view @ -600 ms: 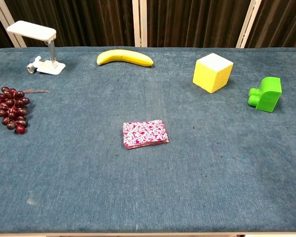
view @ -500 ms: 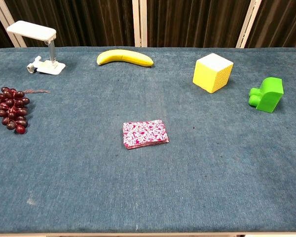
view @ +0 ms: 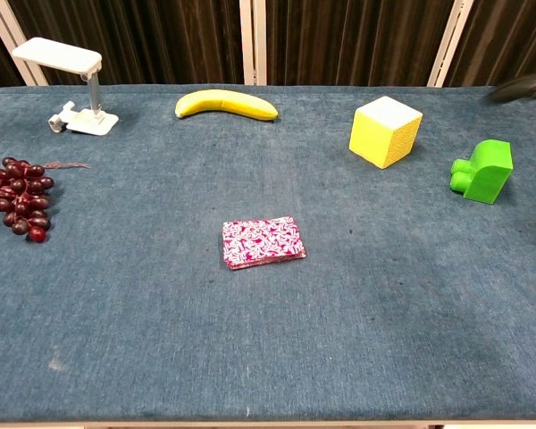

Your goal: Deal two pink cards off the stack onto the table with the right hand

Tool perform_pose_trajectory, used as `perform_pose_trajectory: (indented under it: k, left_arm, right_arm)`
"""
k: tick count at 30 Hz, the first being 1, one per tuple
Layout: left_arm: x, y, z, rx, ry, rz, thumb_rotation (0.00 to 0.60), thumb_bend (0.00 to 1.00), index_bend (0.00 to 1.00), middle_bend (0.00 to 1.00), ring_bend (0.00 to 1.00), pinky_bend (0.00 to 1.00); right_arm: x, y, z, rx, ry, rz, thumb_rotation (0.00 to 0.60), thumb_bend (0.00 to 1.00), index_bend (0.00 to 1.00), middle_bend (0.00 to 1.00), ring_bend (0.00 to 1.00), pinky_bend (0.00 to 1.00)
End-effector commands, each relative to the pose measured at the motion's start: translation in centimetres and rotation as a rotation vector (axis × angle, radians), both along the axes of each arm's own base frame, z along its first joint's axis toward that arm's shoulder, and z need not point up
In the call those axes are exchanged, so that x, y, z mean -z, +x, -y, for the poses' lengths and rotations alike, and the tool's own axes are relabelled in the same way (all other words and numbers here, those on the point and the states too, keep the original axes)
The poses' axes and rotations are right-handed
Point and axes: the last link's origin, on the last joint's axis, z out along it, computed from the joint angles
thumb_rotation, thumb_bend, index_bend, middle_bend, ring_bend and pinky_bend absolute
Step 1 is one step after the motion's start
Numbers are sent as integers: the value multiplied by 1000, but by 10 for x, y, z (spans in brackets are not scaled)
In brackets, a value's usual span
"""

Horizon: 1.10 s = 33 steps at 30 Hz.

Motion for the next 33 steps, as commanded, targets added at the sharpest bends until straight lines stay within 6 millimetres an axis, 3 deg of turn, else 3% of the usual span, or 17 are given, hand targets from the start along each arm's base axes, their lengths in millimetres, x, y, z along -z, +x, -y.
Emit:
perform_pose_trajectory:
  k: [1,9,16,33]
  left_arm:
    - [-1,-1,1,-2,1,-1,600,67,210,123,16,3]
    - [1,-5,3,-18,-8,2,600,67,210,123,17,3]
    - [1,-10,2,-30,-12,2,600,67,210,122,17,3]
    - [2,-19,2,-50,-19,5,600,67,211,122,17,3]
  right_arm:
    - [52,47,21,-58,96,-9,600,385,162,49,0,36]
    - [120,89,38,-37,159,-62,600,390,204,49,0,36]
    - [157,116,41,-28,170,-109,600,396,246,49,0,36]
    - [191,136,60,30,150,-149,600,464,283,49,0,36]
